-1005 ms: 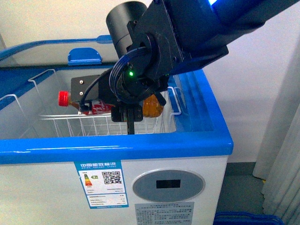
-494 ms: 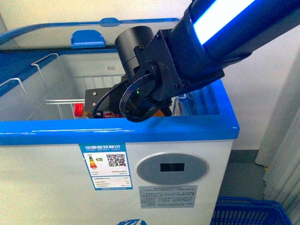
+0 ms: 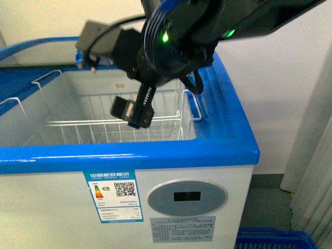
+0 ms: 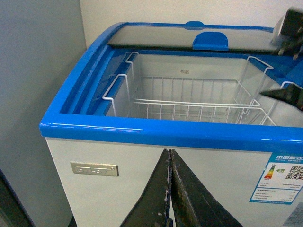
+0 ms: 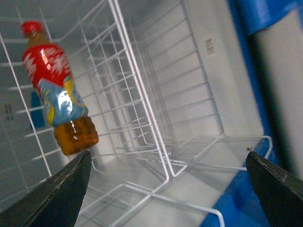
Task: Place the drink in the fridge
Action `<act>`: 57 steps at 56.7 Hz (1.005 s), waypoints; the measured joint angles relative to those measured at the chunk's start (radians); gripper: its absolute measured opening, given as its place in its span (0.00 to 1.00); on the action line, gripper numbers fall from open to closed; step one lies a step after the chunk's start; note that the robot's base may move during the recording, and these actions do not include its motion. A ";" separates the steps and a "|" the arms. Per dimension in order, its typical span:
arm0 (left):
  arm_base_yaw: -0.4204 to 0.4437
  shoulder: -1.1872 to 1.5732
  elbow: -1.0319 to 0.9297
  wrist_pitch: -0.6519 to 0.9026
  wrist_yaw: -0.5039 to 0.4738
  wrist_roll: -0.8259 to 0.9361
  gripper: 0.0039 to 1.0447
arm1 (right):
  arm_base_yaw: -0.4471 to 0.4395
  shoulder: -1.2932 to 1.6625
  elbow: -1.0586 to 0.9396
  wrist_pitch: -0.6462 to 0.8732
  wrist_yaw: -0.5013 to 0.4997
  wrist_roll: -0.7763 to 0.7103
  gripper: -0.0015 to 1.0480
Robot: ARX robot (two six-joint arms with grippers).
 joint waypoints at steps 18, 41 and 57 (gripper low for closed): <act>0.000 0.000 0.000 0.000 -0.001 0.000 0.02 | -0.080 -0.684 -0.408 -0.102 0.272 0.692 0.93; 0.000 0.000 0.000 0.000 -0.001 0.000 0.02 | 0.030 -1.700 -1.129 -0.292 0.521 1.163 0.77; 0.000 0.000 0.000 0.000 -0.001 0.000 0.02 | -0.252 -1.892 -1.370 -0.099 0.212 0.925 0.22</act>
